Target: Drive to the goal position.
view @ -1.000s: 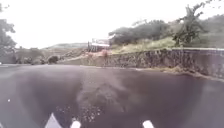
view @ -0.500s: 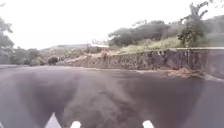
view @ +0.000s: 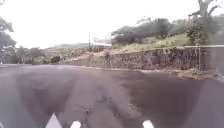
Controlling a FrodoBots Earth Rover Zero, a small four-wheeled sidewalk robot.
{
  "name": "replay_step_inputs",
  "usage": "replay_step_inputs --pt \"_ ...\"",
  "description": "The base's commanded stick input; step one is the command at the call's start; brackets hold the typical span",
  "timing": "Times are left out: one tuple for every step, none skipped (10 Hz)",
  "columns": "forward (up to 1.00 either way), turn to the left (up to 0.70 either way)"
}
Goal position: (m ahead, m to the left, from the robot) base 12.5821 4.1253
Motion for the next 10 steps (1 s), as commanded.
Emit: replay_step_inputs --pt "1.0 0.4" --pt "1.0 0.4" --pt "1.0 0.4" --pt "1.0 0.4" --pt "1.0 0.4" --pt "1.0 0.27" --pt "1.0 0.13" --pt "1.0 0.0" --pt "1.0 0.0" --pt "1.0 0.0"
